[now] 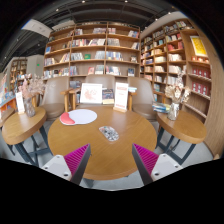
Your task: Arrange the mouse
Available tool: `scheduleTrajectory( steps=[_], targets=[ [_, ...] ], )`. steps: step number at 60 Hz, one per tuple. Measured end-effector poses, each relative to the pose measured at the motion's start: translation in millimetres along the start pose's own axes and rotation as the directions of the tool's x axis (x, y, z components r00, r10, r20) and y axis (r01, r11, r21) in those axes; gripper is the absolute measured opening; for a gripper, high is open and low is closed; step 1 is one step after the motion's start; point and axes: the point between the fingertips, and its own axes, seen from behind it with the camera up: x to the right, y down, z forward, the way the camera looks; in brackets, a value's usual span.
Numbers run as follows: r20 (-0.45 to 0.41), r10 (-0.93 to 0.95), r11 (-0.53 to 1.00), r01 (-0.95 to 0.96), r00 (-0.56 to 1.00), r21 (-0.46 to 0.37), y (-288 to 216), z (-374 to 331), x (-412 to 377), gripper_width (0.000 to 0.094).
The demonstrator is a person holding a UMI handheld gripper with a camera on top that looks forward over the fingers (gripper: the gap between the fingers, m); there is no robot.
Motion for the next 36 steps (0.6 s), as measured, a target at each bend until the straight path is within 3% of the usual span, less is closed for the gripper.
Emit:
scheduleTrajectory(
  steps=[36],
  targets=[
    [-0.021,0.039,0.988,-0.041,0.999,-0.151,20.1,168.7,13.1,0.0855]
  ],
)
